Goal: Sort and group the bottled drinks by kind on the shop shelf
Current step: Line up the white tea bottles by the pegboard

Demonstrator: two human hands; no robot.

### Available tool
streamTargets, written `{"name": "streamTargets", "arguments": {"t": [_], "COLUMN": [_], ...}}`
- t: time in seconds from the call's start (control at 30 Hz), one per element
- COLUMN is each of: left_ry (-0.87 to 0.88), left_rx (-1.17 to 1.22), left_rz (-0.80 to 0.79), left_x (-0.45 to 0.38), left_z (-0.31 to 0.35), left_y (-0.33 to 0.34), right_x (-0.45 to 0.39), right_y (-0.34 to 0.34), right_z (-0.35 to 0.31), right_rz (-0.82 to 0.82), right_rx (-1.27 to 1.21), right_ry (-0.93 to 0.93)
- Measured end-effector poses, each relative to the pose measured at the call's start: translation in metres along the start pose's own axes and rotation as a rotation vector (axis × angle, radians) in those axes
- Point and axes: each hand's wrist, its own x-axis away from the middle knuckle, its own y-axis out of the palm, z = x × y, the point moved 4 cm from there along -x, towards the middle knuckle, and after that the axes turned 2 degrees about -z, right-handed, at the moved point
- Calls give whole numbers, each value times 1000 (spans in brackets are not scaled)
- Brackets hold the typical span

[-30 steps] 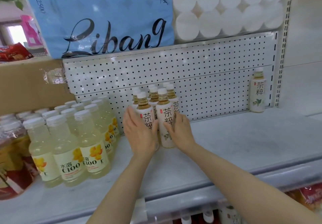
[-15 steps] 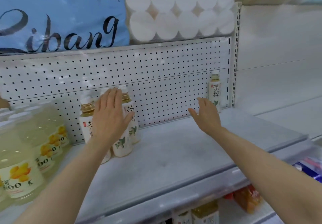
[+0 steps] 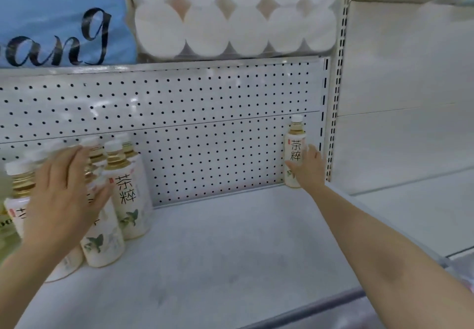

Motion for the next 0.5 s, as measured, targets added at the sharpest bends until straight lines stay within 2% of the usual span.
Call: {"name": "streamTargets", "arguments": {"t": [0.23, 0.5], "left_ry": [-75, -142], "left_rx": [-65, -56], "left_rz": [-63, -114], "left_x": [5, 6], "left_z": [19, 27], "left_y": [-17, -22], "right_x": [-21, -5], "right_y": [17, 16], "right_z": [9, -2], "right_rz": [-2, 32], "right_rx": [-221, -233], "right_ry": [75, 81]}}
